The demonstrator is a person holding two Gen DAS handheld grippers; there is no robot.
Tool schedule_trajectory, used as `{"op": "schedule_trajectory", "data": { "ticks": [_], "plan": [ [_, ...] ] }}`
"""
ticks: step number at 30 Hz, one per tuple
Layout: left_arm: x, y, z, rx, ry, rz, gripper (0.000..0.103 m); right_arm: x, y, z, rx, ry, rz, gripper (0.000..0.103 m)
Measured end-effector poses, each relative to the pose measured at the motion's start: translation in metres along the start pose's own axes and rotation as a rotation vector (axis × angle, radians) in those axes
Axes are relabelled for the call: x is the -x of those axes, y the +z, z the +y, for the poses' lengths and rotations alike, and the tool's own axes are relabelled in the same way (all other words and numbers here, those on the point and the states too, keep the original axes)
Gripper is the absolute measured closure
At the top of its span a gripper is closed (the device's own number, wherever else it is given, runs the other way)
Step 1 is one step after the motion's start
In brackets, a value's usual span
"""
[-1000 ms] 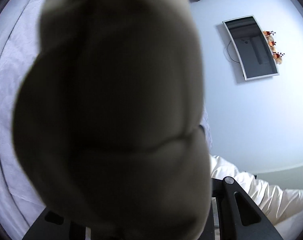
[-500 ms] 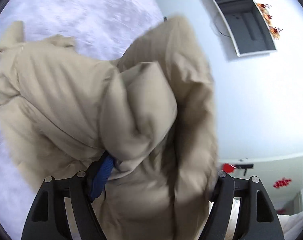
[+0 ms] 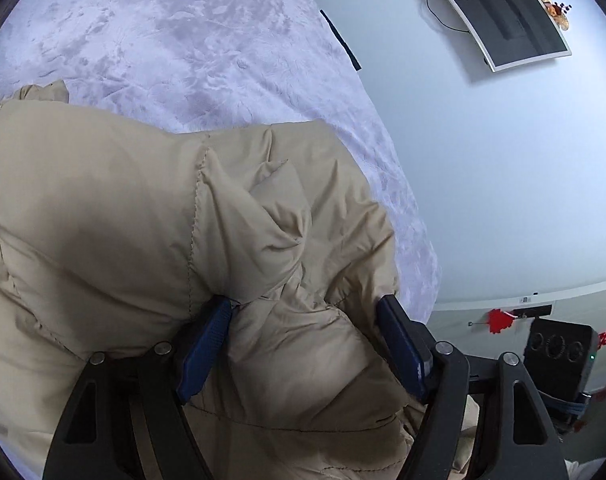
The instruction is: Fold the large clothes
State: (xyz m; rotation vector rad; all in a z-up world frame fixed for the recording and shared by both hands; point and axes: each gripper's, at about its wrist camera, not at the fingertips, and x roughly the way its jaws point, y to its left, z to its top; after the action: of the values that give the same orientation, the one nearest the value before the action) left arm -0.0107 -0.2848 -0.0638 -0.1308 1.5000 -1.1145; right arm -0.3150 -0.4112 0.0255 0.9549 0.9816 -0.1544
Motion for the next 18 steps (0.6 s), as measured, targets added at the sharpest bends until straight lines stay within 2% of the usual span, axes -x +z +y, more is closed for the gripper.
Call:
{"op": "schedule_trajectory", "data": {
  "ticks": [1,5,7,9,10,11,12,15,16,18],
  "plan": [
    [0.003,-0.012,0.007,-0.010,0.010,-0.001,0.027,0.006,-0.002,0.004,0.006,0.028,0.007,0.025],
    [0.010,-0.014,0.005,-0.043,0.054,-0.011,0.027,0.000,-0.003,0.025,0.020,0.131,0.079,0.023],
    [0.020,-0.012,-0.002,-0.077,0.080,-0.043,0.027,-0.020,-0.001,0.039,0.048,0.095,0.111,0.023],
    [0.045,-0.018,-0.008,-0.120,0.115,-0.116,0.027,-0.037,0.003,0.042,0.060,-0.008,0.116,0.024],
    [0.061,-0.020,-0.009,-0.140,0.149,-0.170,0.027,-0.046,0.009,0.043,0.056,-0.049,0.108,0.046],
    [0.077,-0.021,-0.006,-0.154,0.191,-0.231,0.027,-0.052,0.009,0.044,0.050,-0.076,0.092,0.081],
    [0.093,-0.022,-0.001,-0.158,0.240,-0.290,0.027,-0.057,0.015,0.043,0.057,-0.110,0.088,0.083],
    [0.116,-0.019,0.026,-0.124,0.368,-0.391,0.027,-0.052,0.019,0.046,0.142,-0.199,0.033,0.088],
    [0.115,-0.014,0.040,-0.100,0.414,-0.405,0.027,-0.050,0.020,0.045,0.161,-0.228,0.021,0.089],
    [0.103,-0.004,0.061,-0.052,0.433,-0.396,0.027,-0.046,0.020,0.036,0.162,-0.261,0.015,0.089]
  ]
}}
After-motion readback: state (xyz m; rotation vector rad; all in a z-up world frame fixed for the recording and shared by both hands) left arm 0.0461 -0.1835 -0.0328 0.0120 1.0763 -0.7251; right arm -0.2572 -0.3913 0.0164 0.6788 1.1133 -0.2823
